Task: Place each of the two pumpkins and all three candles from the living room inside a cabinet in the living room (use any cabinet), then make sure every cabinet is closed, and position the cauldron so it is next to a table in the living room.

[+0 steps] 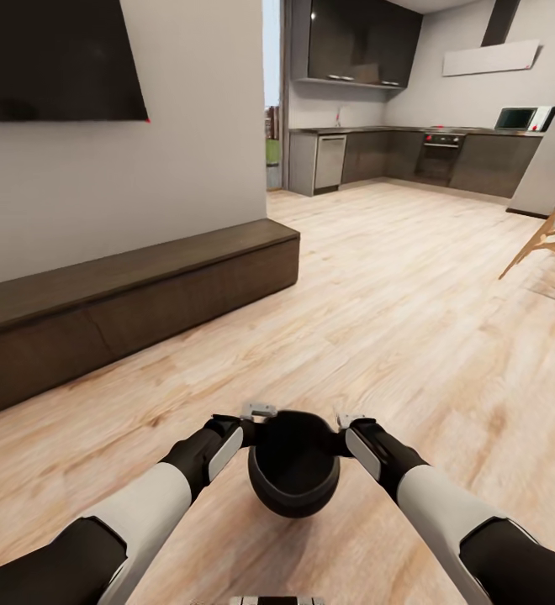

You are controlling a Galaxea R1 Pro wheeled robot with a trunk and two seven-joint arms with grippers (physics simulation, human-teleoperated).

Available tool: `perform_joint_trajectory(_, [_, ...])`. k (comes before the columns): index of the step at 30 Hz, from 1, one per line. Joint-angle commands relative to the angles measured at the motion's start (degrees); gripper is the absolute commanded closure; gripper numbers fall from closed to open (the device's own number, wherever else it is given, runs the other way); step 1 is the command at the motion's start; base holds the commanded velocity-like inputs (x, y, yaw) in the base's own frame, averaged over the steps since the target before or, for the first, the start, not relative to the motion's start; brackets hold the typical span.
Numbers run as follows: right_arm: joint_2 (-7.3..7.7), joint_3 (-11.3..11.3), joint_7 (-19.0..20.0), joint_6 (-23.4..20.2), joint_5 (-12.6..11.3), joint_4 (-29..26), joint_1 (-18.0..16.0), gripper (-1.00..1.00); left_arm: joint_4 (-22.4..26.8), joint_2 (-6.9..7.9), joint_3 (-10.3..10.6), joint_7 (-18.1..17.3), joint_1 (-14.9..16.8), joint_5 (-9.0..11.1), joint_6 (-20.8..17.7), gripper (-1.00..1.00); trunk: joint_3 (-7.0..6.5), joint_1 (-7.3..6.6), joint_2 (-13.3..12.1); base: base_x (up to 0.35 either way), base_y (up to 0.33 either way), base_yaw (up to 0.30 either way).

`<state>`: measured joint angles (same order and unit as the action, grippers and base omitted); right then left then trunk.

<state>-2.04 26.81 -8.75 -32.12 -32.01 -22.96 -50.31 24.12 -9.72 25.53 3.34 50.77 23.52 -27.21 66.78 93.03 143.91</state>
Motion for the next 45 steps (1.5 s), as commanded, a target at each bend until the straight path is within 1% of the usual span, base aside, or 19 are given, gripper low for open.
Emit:
perform_joint_trajectory(1, [0.03,0.4,-0.5,-0.1,-0.6,-0.1,0.0,-1.00,0.1,0.07,0.4,0.4,0.0,0.6,-0.2,-1.00,0.05,-0.02,0.0,0.000,0.000,-0.157])
perform_joint_trajectory(9, [0.02,0.4,-0.5,-0.1,-0.6,-0.1,-0.1,-1.00,0.1,0.14,0.4,0.5,0.0,0.6,-0.1,-1.00,0.05,-0.02,0.0,0.000,0.000,-0.049])
perform_joint_trajectory(13, [0.02,0.5,-0.5,1.3,-0.6,-0.1,-0.1,-1.00,0.1,0.16,0.4,0.5,0.0,0.6,-0.1,-1.00,0.05,-0.02,0.0,0.001,0.000,-0.002])
perform_joint_trajectory(18, [0.02,0.5,-0.5,1.6,-0.6,-0.1,0.0,-1.00,0.1,0.23,0.4,0.6,0.0,0.6,-0.1,-1.00,0.05,-0.02,0.0,0.080,0.025,0.000])
perform_joint_trajectory(25, [0.02,0.5,-0.5,1.7,-0.6,-0.1,0.0,-1.00,0.0,0.23,0.4,0.6,0.0,0.6,-0.1,-1.00,0.05,-0.02,0.0,0.179,0.146,0.000])
perform_joint_trajectory(40, [0.02,0.4,-0.5,1.6,-0.6,0.1,0.0,-1.00,0.0,0.18,0.4,0.6,0.0,0.6,-0.1,-1.00,0.05,-0.02,0.0,0.006,0.005,0.000])
perform_joint_trajectory(45, [0.02,0.4,-0.5,1.6,-0.6,0.0,0.0,-1.00,0.0,0.15,0.4,0.5,0.0,0.6,-0.1,-1.00,-0.08,-0.02,0.0,0.000,0.000,-0.141])
